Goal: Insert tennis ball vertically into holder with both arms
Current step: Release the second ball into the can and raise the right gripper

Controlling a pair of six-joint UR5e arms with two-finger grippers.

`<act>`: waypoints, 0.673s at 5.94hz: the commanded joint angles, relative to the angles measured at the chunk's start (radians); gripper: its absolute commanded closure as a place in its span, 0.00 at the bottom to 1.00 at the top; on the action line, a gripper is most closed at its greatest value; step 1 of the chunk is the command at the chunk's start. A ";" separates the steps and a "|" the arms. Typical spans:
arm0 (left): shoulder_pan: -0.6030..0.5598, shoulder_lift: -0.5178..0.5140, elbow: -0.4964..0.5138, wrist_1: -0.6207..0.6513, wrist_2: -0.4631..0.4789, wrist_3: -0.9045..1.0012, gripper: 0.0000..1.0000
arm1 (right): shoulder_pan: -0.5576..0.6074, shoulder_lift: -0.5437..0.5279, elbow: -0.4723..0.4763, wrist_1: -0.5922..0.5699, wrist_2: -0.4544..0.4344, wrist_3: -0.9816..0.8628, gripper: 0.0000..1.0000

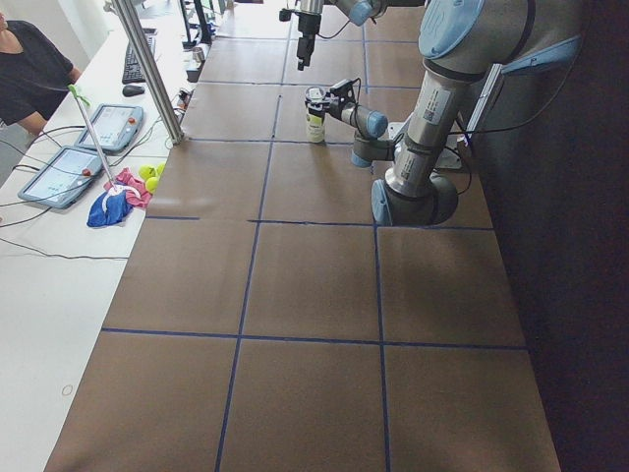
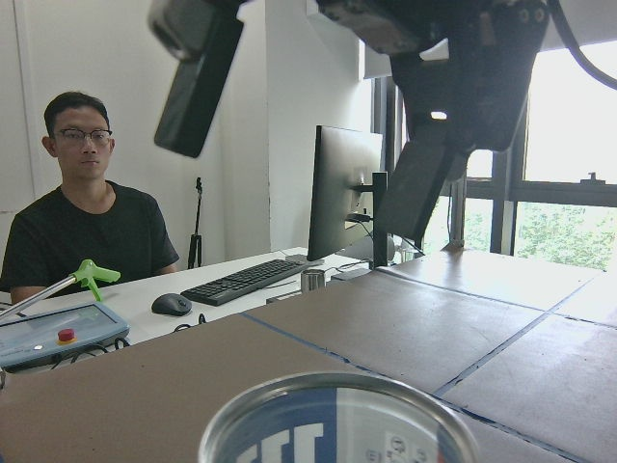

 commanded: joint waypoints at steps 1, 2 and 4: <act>-0.002 -0.001 -0.033 -0.002 0.000 -0.034 0.00 | 0.087 -0.059 0.013 0.001 0.108 -0.081 0.02; -0.002 -0.003 -0.069 0.001 0.000 -0.033 0.00 | 0.098 -0.064 0.013 0.001 0.110 -0.096 0.02; -0.014 -0.003 -0.122 0.008 0.000 -0.033 0.00 | 0.102 -0.082 0.013 0.003 0.109 -0.127 0.02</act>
